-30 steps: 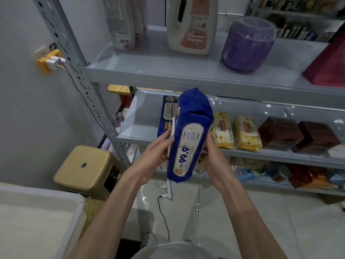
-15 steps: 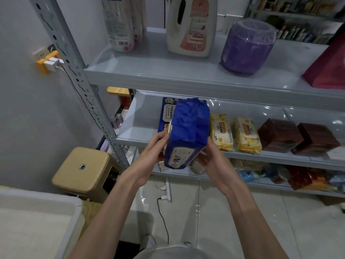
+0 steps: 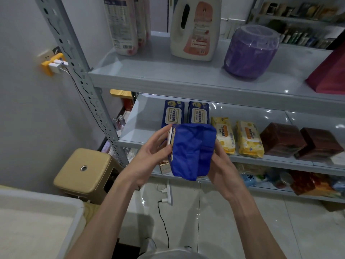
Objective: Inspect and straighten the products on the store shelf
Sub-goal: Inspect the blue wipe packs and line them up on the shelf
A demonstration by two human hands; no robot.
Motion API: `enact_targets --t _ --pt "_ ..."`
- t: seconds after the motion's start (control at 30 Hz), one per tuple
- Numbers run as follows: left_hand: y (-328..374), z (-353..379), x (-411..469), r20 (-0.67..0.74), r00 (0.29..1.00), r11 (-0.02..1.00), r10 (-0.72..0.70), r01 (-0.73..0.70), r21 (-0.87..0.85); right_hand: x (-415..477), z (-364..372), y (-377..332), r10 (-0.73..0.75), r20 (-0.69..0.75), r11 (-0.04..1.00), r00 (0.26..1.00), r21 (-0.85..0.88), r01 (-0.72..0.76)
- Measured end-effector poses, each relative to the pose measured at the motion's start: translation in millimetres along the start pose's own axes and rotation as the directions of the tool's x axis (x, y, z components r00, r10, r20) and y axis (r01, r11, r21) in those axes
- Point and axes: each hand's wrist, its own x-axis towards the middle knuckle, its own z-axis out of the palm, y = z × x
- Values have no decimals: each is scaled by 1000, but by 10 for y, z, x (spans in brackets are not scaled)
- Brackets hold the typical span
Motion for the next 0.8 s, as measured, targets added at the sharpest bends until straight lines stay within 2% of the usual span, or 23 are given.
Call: enact_targets --t 0.3,0.43,0.63,0.73,0.8 --pt "-10 22 -24 -18 1000 998 6 -7 -67 -42 116 -79 -62 26 996 998 -55 64" --pt "-90 -19 -49 -40 998 985 -50 43 -169 -77 263 -122 -109 1 978 994 -176 107" --pt "-118 -45 -77 -29 998 969 -61 52 -241 -93 291 -157 -92 75 949 993 -295 111" --pt "-108 -62 -74 -75 994 971 -82 63 -231 -93 287 -164 -88 81 946 993 -304 109" --pt "-97 -65 -74 -114 990 984 -79 60 -167 -86 278 -142 -90 65 948 994 -302 106"
